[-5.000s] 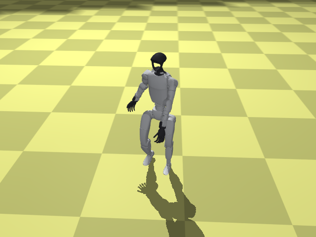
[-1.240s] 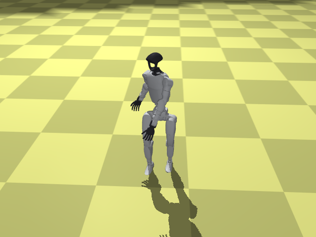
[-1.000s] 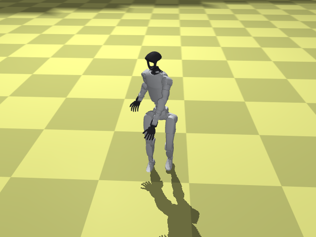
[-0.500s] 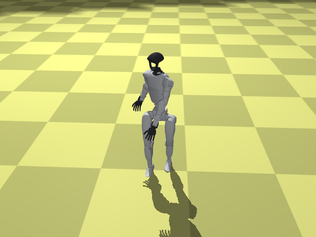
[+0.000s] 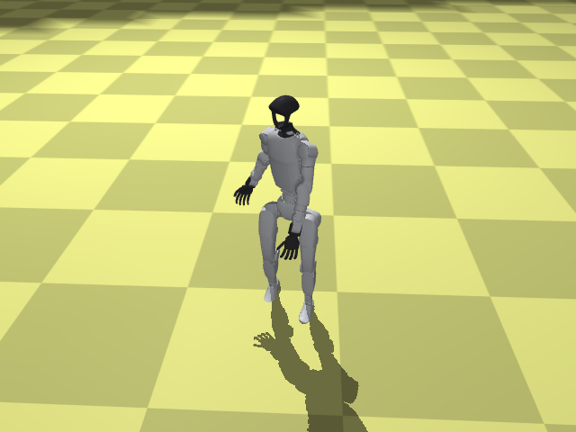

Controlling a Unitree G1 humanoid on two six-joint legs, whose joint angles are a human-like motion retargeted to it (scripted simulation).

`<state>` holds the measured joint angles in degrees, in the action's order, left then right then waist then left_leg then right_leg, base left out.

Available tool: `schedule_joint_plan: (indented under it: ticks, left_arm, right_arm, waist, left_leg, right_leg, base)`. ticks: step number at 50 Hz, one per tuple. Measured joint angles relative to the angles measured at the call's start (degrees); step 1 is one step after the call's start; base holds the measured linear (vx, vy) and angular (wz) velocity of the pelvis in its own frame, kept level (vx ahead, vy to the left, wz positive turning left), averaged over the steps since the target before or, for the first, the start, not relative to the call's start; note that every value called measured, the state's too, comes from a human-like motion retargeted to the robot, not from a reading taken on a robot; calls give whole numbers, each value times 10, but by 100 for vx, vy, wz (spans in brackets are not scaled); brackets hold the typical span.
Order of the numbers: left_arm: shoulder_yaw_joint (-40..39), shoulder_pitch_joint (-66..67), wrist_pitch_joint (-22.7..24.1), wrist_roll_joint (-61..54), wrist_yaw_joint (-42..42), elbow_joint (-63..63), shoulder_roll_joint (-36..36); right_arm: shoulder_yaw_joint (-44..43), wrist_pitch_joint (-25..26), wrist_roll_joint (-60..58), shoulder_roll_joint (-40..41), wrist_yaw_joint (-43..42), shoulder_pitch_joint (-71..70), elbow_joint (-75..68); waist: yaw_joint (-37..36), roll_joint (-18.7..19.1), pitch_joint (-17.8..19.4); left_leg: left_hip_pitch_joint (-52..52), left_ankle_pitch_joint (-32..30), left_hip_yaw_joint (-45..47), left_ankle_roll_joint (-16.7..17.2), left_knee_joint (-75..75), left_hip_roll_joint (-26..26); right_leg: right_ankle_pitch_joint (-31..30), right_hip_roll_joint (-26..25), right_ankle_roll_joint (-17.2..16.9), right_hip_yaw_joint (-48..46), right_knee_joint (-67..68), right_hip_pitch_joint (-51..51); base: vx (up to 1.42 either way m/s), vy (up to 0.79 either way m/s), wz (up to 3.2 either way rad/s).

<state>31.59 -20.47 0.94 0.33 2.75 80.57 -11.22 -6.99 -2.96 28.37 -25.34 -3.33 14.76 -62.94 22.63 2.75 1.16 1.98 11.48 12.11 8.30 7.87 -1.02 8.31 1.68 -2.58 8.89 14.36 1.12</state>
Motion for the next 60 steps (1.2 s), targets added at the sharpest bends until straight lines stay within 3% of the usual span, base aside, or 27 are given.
schedule_joint_plan:
  ticks: [2,5,8,11,13,17,23,27,30,33,35,38,40,45,48,50,55,60]
  left_arm:
    - [-3,-4,-7,0,-2,-1,0]
    - [-9,-1,-11,8,-4,0,1]
    - [-13,0,-10,13,-6,-2,6]
    - [-13,5,-7,17,-7,-5,10]
    - [-10,7,-9,17,-6,-7,9]
    - [-7,3,-15,18,-5,-8,7]
    - [-4,1,-4,20,-9,-6,5]
    - [-4,-11,-1,24,-11,-4,7]
    - [-4,-32,0,24,-7,2,11]
    - [4,-50,-4,21,-2,5,13]
    - [13,-61,-8,16,1,3,12]
    - [19,-81,-18,9,4,0,13]
    - [16,-92,-23,12,3,-1,16]
    - [4,-108,-24,15,-1,-5,28]
    - [2,-108,-21,12,-2,-7,31]
    - [2,-107,-21,8,0,-8,30]
    - [-8,-101,-27,0,-2,-6,25]
    - [-15,-74,-14,4,-9,-3,20]
  right_arm:
    - [6,-3,9,1,0,0,0]
    - [10,-7,3,4,2,10,2]
    - [2,-6,-16,0,1,15,4]
    - [-12,0,-37,-6,4,20,12]
    - [-21,5,-41,-10,5,22,19]
    - [-19,10,-34,-15,-1,19,21]
    - [-9,14,-48,-16,5,22,18]
    - [-9,16,-53,-18,11,15,15]
    - [-7,14,-54,-26,14,2,6]
    - [-3,14,-46,-33,12,-4,0]
    - [-1,14,-32,-36,5,-6,-2]
    - [-3,12,-11,-35,2,-6,-3]
    - [-8,11,-7,-32,5,3,0]
    - [-34,14,-20,-29,9,28,5]
    - [-47,20,-31,-29,13,35,6]
    - [-51,24,-31,-29,13,36,6]
    - [-39,32,-27,-23,8,29,3]
    - [-22,30,-45,-11,14,31,9]
  waist:
    - [18,10,16]
    - [36,20,21]
    - [52,26,17]
    - [63,21,8]
    - [60,19,5]
    - [36,12,7]
    - [3,-18,-13]
    - [-21,-23,-26]
    - [-39,-10,-20]
    - [-38,-1,-13]
    - [-26,4,-4]
    - [3,18,24]
    - [23,26,34]
    - [56,38,31]
    - [65,30,21]
    - [62,26,18]
    - [31,6,21]
    - [-3,-21,5]
  left_leg:
    - [-23,-2,-12,9,-12,-9]
    - [-43,1,-21,24,-18,-16]
    - [-53,10,-24,31,-17,-6]
    - [-74,20,-23,18,-22,18]
    - [-88,28,-18,6,-22,30]
    - [-80,29,1,-23,58,39]
    - [43,46,34,-40,292,35]
    - [64,66,87,-41,208,16]
    - [47,22,81,-19,47,13]
    - [29,-12,57,-10,-2,13]
    - [14,-3,49,-8,-2,12]
    - [-20,1,34,3,-11,-3]
    - [-34,2,24,13,-14,-11]
    - [-52,17,17,29,-4,-7]
    - [-72,31,21,18,-4,17]
    - [-84,39,28,5,2,27]
    - [-47,33,49,-42,156,29]
    - [50,53,45,-43,312,30]
  right_leg:
    - [36,-21,53,-12,90,-34]
    - [71,-35,63,-43,149,-85]
    - [58,-27,18,-90,75,-104]
    - [-30,-33,-35,-86,-37,-103]
    - [-81,-38,-41,-63,-69,-97]
    - [-50,-25,-29,-37,-58,-69]
    - [-43,21,-71,-20,-69,-30]
    - [-44,36,-103,-15,-75,-21]
    - [-34,26,-106,-12,-73,-13]
    - [-16,19,-84,-13,-63,-2]
    - [-12,14,-41,-17,-38,-1]
    - [10,-15,49,-18,72,-32]
    - [37,-32,69,-26,139,-67]
    - [47,-22,12,-104,75,-110]
    - [-38,-26,-33,-97,-40,-109]
    - [-91,-32,-37,-70,-75,-102]
    - [-51,-11,-27,-39,-67,-62]
    - [-54,19,-67,-18,-82,-33]
  base:
    - [33,19,54]
    - [36,14,32]
    - [40,9,21]
    - [42,6,12]
    - [41,4,-19]
    - [39,5,-37]
    - [35,9,-16]
    - [33,14,-15]
    - [32,19,-26]
    - [30,21,-3]
    - [29,21,29]
    - [31,18,46]
    - [32,13,47]
    - [37,8,23]
    - [39,3,-8]
    - [38,1,-34]
    - [35,2,-45]
    - [31,7,-31]
